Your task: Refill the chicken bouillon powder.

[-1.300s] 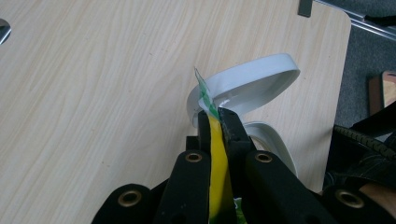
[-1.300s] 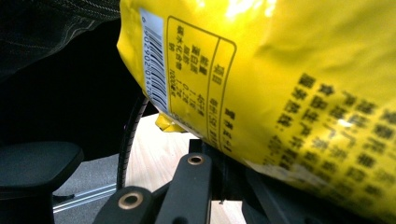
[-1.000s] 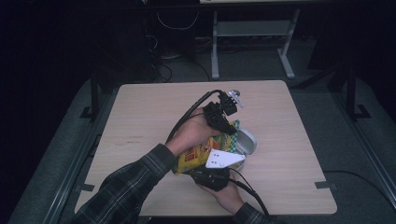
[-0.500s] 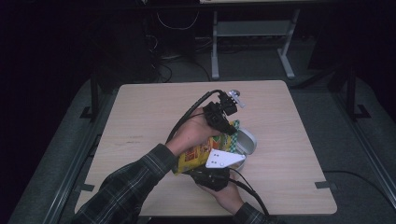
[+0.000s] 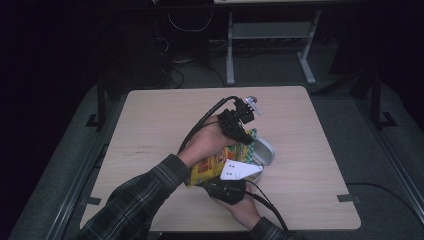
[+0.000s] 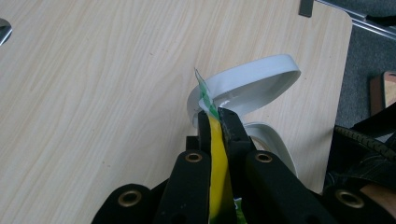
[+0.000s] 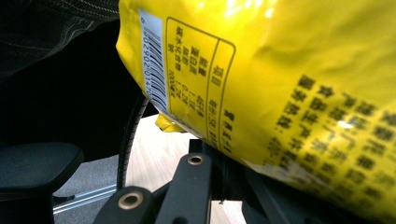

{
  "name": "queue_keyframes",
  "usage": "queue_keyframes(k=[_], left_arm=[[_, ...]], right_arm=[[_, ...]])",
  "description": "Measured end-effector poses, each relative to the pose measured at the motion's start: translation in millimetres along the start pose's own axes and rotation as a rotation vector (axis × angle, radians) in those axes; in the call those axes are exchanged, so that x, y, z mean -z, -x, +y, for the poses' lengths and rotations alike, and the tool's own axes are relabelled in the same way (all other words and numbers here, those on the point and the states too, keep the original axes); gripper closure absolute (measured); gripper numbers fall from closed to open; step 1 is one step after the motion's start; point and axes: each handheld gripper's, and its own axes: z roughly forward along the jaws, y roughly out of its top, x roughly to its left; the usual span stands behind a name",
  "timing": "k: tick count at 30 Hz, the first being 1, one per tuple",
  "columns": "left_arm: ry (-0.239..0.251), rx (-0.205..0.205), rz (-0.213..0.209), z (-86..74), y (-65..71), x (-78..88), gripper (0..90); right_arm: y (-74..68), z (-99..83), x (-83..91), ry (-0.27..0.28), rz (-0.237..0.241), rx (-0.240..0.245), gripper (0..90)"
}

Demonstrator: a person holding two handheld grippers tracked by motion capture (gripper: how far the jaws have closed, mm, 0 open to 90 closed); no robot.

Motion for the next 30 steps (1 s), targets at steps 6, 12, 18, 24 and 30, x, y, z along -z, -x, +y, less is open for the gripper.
queue_keyframes(k=[6,12,18,24,30], left_arm=[[-0.001,0.000,0.000,0.1,-0.2,-0.1,89.6],[-0.003,0.000,0.002,0.3,0.1,0.0,89.6],[-0.004,0.001,0.002,0.5,0.2,0.0,89.6],[-0.005,0.000,0.003,0.5,0.3,0.0,89.6],[-0.004,-0.003,0.005,0.3,0.7,0.1,89.6]], right_arm=[[0.0,0.1,-0.1,0.001,0.001,0.000,90.0],[-0.2,0.2,-0.3,0.000,0.001,0.001,90.0],[-0.3,0.3,-0.3,0.001,0.002,0.000,90.0],[-0.3,0.3,-0.3,0.002,0.003,0.000,90.0],[-0.4,0.3,-0.7,0.002,0.003,-0.002,90.0]])
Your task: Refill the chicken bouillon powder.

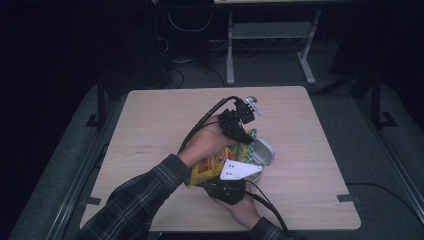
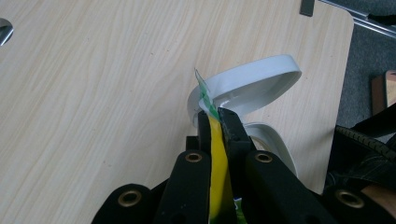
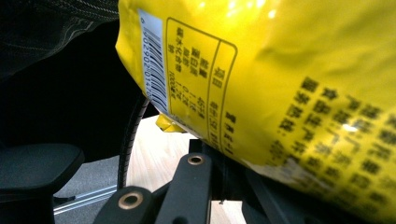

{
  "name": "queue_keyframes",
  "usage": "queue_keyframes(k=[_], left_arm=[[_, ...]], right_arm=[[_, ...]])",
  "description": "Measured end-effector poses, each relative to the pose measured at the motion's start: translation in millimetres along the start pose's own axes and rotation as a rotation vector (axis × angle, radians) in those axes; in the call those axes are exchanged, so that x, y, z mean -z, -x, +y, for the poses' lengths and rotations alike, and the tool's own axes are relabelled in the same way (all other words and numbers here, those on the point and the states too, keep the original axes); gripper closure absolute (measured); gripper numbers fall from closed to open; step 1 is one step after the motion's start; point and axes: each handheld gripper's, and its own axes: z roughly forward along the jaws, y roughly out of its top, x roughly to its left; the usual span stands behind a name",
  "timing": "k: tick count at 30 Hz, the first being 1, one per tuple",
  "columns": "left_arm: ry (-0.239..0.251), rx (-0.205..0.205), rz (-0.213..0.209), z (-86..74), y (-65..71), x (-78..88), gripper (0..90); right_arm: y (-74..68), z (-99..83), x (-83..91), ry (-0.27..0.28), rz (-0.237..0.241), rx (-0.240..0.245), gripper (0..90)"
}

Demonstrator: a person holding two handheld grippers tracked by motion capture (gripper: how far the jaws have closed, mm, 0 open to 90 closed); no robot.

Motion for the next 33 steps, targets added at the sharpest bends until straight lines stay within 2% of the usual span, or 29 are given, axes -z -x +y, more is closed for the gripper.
queue_keyframes(k=[33], left_arm=[[0.031,0.016,-0.009,-3.4,0.7,1.7,89.6]], right_arm=[[0.9,-0.8,-0.9,-0.014,0.007,0.000,90.0]])
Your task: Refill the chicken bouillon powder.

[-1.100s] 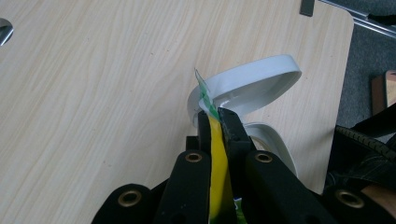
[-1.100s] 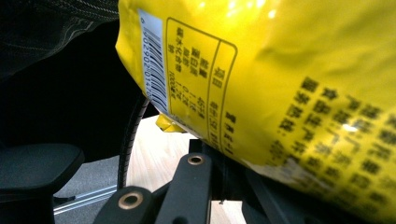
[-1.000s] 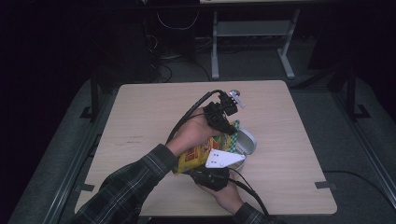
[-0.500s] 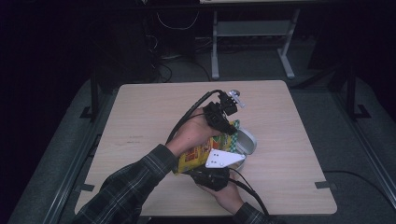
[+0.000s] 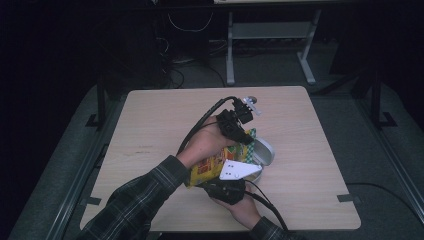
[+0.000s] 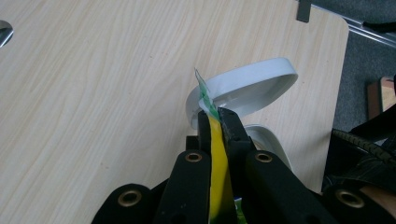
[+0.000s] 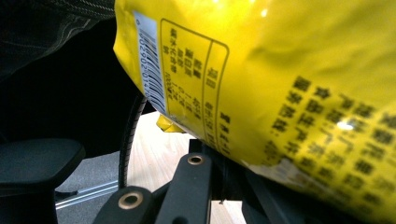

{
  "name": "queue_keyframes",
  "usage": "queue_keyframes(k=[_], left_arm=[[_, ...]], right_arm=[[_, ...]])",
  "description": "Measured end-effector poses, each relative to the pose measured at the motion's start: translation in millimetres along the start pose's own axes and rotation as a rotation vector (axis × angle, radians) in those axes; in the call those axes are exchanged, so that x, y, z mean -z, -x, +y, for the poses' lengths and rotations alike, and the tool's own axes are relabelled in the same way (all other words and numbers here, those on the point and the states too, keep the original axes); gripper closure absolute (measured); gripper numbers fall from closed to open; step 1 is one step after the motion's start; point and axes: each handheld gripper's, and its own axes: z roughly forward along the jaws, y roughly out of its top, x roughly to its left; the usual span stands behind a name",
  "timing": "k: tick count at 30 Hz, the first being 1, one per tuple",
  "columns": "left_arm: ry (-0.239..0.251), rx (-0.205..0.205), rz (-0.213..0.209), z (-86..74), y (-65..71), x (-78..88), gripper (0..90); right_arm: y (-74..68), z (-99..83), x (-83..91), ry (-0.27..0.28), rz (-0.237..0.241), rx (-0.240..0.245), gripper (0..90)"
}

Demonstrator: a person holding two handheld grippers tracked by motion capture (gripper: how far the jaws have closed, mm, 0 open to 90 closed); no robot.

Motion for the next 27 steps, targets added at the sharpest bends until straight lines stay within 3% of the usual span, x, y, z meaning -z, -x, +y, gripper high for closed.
queue_keyframes(k=[13,27], left_arm=[[0.037,0.006,-0.046,-6.4,-1.2,9.5,89.6],[0.047,-0.001,-0.059,-12.5,-0.4,23.1,89.8]], right_arm=[[2.2,-2.6,0.3,-0.018,0.006,-0.010,90.0],[4.6,-5.2,-0.7,-0.037,-0.006,-0.012,90.0]])
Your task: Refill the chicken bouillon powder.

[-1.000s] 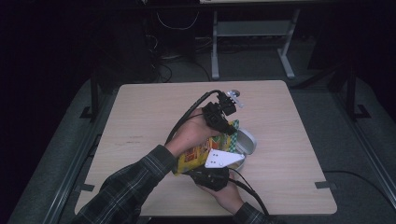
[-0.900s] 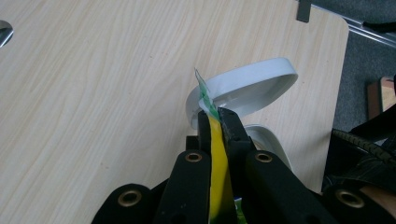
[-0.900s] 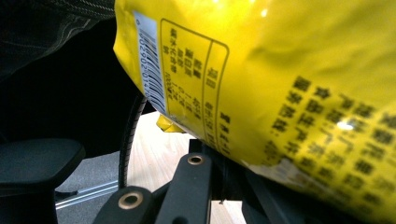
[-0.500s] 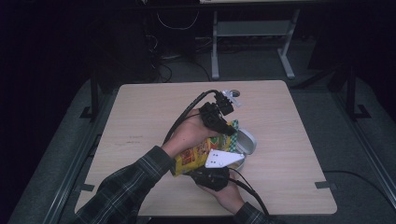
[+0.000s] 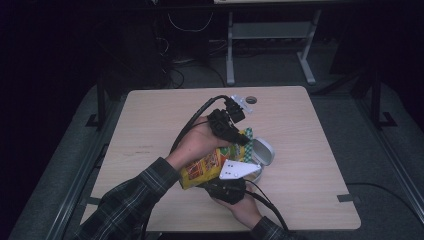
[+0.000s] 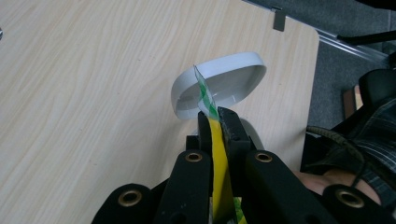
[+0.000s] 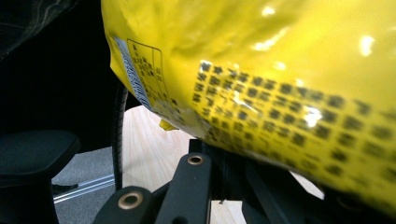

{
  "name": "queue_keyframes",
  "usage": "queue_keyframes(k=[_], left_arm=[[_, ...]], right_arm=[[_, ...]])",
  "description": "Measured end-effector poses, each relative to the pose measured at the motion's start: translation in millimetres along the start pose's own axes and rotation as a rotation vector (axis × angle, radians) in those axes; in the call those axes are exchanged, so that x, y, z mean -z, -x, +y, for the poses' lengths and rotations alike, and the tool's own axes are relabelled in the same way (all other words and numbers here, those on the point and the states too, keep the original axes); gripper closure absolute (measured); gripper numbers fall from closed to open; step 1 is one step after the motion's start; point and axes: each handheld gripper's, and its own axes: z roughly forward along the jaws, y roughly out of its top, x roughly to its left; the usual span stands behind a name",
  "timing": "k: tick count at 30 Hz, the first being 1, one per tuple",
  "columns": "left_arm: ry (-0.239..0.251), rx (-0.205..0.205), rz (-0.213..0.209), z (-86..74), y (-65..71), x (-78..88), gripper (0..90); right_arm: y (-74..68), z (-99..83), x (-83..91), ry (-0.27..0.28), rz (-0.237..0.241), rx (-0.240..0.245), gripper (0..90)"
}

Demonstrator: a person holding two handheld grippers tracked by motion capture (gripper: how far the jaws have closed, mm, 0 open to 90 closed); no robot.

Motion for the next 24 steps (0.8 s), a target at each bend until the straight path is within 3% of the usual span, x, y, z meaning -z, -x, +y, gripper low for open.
queue_keyframes(k=[15,24], left_arm=[[0.036,-0.012,-0.034,-9.5,-2.0,14.3,89.8],[0.075,-0.054,-0.076,-19.4,-2.8,24.5,89.8]], right_arm=[[1.8,-2.8,-0.7,-0.017,-0.013,-0.005,90.0],[1.6,-3.2,0.7,-0.018,-0.019,-0.009,90.0]])
